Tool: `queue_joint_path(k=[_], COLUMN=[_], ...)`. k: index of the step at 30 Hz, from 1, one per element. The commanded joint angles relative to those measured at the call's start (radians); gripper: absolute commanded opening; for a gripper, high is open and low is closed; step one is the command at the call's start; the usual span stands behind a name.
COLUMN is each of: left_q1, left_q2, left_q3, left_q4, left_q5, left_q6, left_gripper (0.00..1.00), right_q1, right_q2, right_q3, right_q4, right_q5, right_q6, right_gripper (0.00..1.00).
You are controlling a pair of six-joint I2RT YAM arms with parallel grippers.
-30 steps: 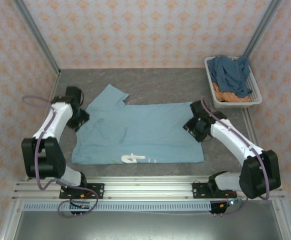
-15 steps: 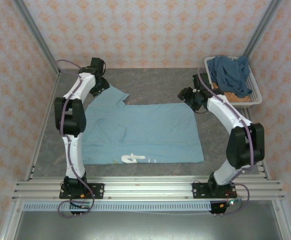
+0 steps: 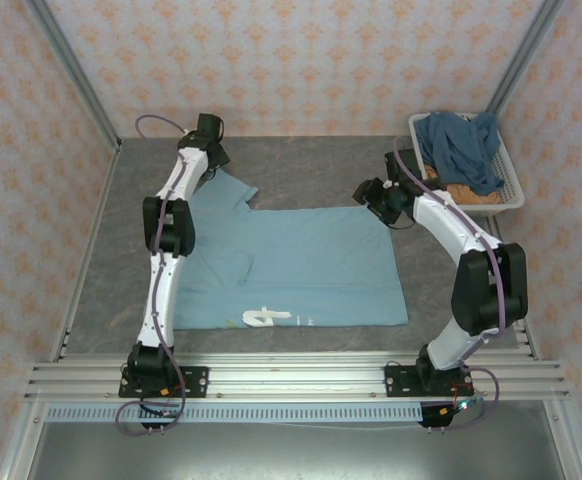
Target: Fold and stack the t-shirts
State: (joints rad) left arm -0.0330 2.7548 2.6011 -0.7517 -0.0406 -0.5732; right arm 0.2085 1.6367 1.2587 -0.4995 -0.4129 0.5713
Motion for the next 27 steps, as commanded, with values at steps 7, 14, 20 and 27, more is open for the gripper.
queue_joint_path(k=[7, 14, 20, 27], left_q1=[-0.073, -0.064, -0.071, -0.071], left_q2=[0.045, 0.061, 0.086, 0.013], left_q3=[0.075, 0.089, 0.076, 0.065], left_q4=[-0.245, -0.347, -0.416, -0.412], left_q5=[-0.109, -0.109, -0.039, -0.066], left_q6=[0.119, 0.054, 0.049, 0.044], left_gripper=[0.6, 0.54, 0.29, 0.0], right_q1=[-0.012, -0.014, -0.015, -0.026], right_q2=[-0.02, 0.043, 0.063, 0.149], right_q3=[-0.014, 0.049, 0.065, 0.121], right_q4=[0.019, 0.015, 0.01, -0.087], right_q5=[0.011, 0.023, 0.059, 0.249], right_q6=[0.007, 0.01, 0.013, 0.048], right_gripper=[0.58, 0.57, 0.57, 0.55])
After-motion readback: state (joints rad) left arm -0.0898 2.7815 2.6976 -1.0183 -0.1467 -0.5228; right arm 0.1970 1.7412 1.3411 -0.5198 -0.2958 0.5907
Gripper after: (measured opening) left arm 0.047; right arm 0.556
